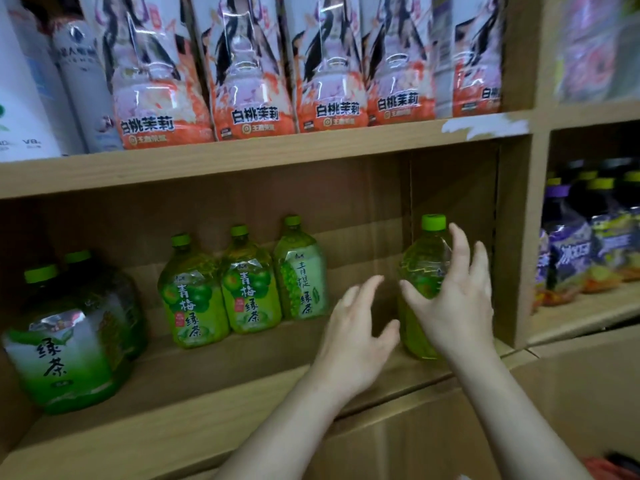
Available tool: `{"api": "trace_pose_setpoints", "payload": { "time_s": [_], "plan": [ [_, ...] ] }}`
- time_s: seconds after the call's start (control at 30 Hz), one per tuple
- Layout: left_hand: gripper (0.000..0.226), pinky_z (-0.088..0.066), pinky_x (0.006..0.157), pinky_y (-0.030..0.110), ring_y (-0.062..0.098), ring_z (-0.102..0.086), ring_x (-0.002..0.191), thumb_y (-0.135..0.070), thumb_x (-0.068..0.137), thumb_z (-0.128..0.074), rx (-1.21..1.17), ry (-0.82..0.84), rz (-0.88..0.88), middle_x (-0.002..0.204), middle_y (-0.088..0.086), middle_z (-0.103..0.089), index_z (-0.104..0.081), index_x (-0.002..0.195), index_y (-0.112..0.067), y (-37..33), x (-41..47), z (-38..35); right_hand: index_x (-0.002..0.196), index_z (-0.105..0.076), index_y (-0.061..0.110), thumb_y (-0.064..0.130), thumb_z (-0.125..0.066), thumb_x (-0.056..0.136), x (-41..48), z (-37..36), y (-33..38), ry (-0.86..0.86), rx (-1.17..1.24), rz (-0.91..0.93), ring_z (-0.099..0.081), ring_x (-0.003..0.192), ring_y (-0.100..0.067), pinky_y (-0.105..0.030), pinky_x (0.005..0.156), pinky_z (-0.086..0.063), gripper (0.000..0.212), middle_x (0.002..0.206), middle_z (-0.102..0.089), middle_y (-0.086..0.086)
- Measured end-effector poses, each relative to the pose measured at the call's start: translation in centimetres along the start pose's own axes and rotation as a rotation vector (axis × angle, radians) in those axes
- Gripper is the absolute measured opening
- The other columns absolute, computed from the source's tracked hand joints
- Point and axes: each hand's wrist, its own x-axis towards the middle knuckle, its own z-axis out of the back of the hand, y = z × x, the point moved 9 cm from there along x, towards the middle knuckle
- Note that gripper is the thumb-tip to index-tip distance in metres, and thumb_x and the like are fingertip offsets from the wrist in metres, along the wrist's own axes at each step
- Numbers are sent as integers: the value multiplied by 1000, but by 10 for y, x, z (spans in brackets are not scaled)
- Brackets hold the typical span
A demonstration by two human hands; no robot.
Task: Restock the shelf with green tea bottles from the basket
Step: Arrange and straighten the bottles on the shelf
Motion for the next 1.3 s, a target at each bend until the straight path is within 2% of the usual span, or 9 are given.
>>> {"api": "trace_pose_setpoints", "payload": {
  "time_s": [0.17,0.33,0.53,0.67,0.77,0.87,0.97,1.1,1.3],
  "plan": [
    [79,-26,111,22,8,-29,138,-29,86,-63,-39,62,38,153,-7,-29,-16,149,-27,-11,1,-16,141,-19,36,63,-72,65,6,4,-15,50,-23,-34,-57,107,-33,-44,83,-54,96,128,-44,-12],
    [91,-27,96,11,-1,-31,129,-32,80,-68,-1,-48,34,148,-12,-28,-9,149,-36,-7,-18,8,135,-30,40,66,-70,63,-17,-5,21,170,48,169,-55,86,-17,-30,68,-49,86,107,-45,2],
    [99,-41,92,25,17,-47,123,-44,72,-75,127,-273,195,140,-3,-42,-11,147,-33,50,-54,79,130,-45,37,39,-68,80,-61,-52,73,337,305,329,-58,107,-11,-34,90,-50,55,114,-58,7],
    [105,-49,87,35,25,-54,116,-53,65,-77,212,-342,278,135,0,-46,-13,145,-31,78,-74,116,133,-50,34,23,-69,83,-80,-87,98,505,559,309,-54,118,0,-34,102,-46,55,126,-59,13],
    [109,-49,83,38,32,-57,111,-56,62,-77,283,-368,376,137,4,-46,-10,145,-34,102,-87,140,130,-40,51,13,-63,88,-101,-114,117,718,703,270,-44,123,10,-26,105,-43,61,132,-47,27],
    [110,-50,79,39,35,-60,106,-54,64,-77,354,-390,446,137,6,-47,-5,145,-35,124,-97,162,133,-29,61,2,-53,90,-120,-147,137,830,705,306,-30,138,0,-25,115,-28,77,150,-34,15],
    [110,-51,74,41,36,-62,102,-55,68,-74,464,-391,477,141,7,-43,2,145,-35,139,-103,178,133,-27,66,4,-49,86,-125,-174,154,871,720,249,-41,132,-11,-46,112,-34,81,149,-39,10],
    [109,-53,76,42,34,-62,104,-50,75,-70,509,-370,510,155,2,-23,12,145,-36,163,-99,190,133,-18,62,-1,-51,82,-128,-195,176,895,668,263,-33,139,-7,-35,115,-30,88,152,-32,12],
    [109,-49,78,40,33,-58,112,-40,79,-71,410,-334,533,158,-4,-12,13,148,-33,193,-84,195,122,-22,72,6,-50,69,-128,-215,189,952,708,207,-41,135,-14,-42,111,-37,89,152,-33,3]
  ]
}}
